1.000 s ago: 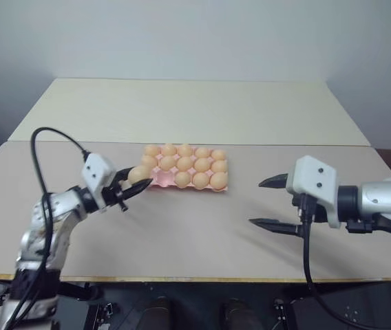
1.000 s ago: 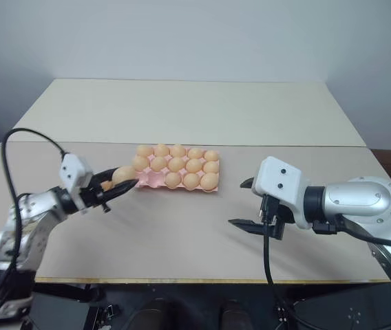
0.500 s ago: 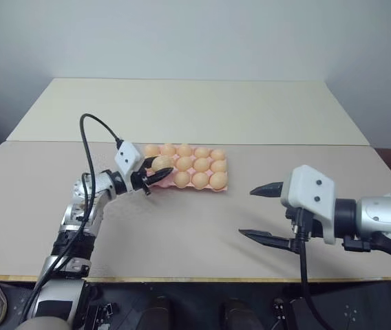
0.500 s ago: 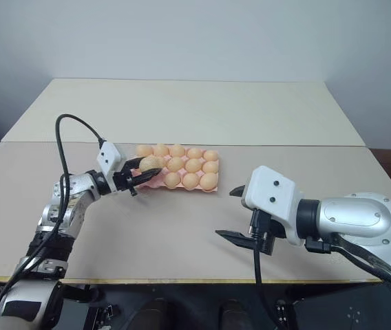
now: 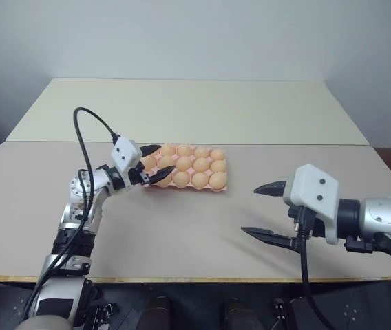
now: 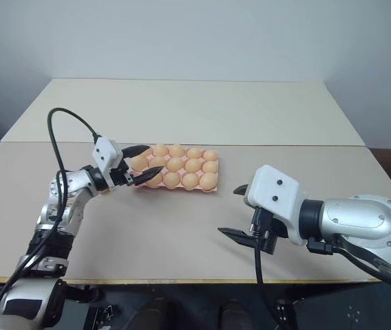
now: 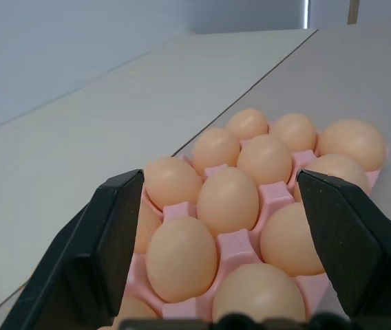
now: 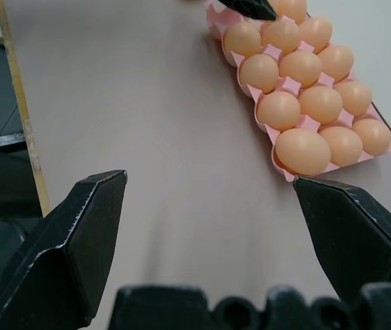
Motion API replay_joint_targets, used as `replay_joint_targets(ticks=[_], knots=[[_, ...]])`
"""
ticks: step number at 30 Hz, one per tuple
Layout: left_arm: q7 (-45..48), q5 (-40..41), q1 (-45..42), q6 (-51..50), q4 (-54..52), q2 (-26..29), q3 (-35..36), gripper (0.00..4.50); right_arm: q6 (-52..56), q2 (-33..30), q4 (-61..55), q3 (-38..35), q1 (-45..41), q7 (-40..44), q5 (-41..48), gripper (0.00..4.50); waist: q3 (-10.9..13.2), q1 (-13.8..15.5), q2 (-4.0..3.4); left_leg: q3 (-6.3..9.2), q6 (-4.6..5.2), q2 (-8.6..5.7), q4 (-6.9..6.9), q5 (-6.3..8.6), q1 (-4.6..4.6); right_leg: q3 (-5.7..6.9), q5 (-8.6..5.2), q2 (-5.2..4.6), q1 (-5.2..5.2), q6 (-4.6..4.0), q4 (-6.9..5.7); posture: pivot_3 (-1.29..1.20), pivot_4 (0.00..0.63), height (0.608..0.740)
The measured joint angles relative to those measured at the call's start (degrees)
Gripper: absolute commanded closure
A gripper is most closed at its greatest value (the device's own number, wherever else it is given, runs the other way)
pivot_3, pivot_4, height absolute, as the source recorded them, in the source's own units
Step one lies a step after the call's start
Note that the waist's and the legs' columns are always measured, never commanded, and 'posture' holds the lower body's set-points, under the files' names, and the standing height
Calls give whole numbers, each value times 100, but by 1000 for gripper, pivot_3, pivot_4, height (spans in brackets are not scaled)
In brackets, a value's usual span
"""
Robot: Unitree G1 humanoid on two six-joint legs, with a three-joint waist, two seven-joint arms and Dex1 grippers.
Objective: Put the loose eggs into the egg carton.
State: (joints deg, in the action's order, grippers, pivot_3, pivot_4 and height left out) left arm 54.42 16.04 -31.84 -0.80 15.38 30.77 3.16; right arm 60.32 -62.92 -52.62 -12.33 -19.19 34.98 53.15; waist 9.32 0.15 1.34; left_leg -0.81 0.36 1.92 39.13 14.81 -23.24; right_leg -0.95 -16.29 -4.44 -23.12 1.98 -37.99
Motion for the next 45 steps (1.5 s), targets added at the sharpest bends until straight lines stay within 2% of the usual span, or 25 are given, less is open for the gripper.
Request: replay_joint_targets(ticks=[1,6,10,12,15,19,22,27,34,40,45], knots=[[25,32,122,-99,-201,137,51,641,-5,-2,20,1,-4,15,5,0,0,-8,0,1,0,1,0,0,0,0,0,1,0,0,0,0,150,740],[355,211,1360,-787,-1656,1590,647,641,-123,-8,239,37,-68,132,-31,0,0,-90,-1,0,0,5,-11,0,9,-2,0,0,2,0,1,0,150,740],[917,598,2658,-1224,-2511,2440,1666,641,-280,-18,458,91,-158,287,-135,0,0,-90,-1,-3,-1,11,-17,0,13,-2,-1,-4,2,-1,2,0,150,740],[1086,680,3332,-1459,-2816,2642,2297,641,-402,-69,559,99,-164,460,-244,0,0,-70,-1,-2,-1,11,-18,0,14,3,-1,-5,4,-1,4,0,150,740],[1147,681,3920,-1602,-3119,2646,2929,641,-577,-74,640,111,-161,653,-332,0,0,-40,-1,-3,-1,9,-17,0,15,4,-1,-6,7,-1,5,0,150,740],[1067,675,4381,-1933,-3483,2646,3464,641,-824,-80,749,201,-160,921,-562,0,0,-28,0,-4,-1,5,-17,0,16,4,-1,-6,7,-1,7,0,150,740],[677,575,4305,-2254,-3596,2646,3432,641,-917,-80,821,336,-195,1001,-726,0,0,-24,0,-4,-1,4,-17,0,18,2,-1,-4,7,-1,4,0,150,740],[-454,178,3328,-2830,-3317,2499,2639,641,-976,-75,914,538,-282,1009,-933,0,0,-10,0,-3,-1,2,-17,0,17,1,-1,-3,7,-2,2,0,150,740],[-1709,-9,1741,-3600,-2401,1497,1510,641,-969,-78,925,548,-301,982,-956,0,-1,8,4,-2,-1,0,-15,0,4,1,1,-4,-3,-2,0,0,150,740],[-2166,-230,1229,-3412,-1494,795,896,641,-937,-84,862,501,-263,893,-954,0,-1,7,4,-1,-1,0,-15,0,3,0,1,-2,-5,-2,-1,0,150,740],[-2384,-498,979,-3179,-985,609,605,641,-734,-87,737,341,-262,718,-875,0,-2,11,5,-1,-1,-1,-13,0,3,0,1,-4,-3,-2,-1,0,150,740]])
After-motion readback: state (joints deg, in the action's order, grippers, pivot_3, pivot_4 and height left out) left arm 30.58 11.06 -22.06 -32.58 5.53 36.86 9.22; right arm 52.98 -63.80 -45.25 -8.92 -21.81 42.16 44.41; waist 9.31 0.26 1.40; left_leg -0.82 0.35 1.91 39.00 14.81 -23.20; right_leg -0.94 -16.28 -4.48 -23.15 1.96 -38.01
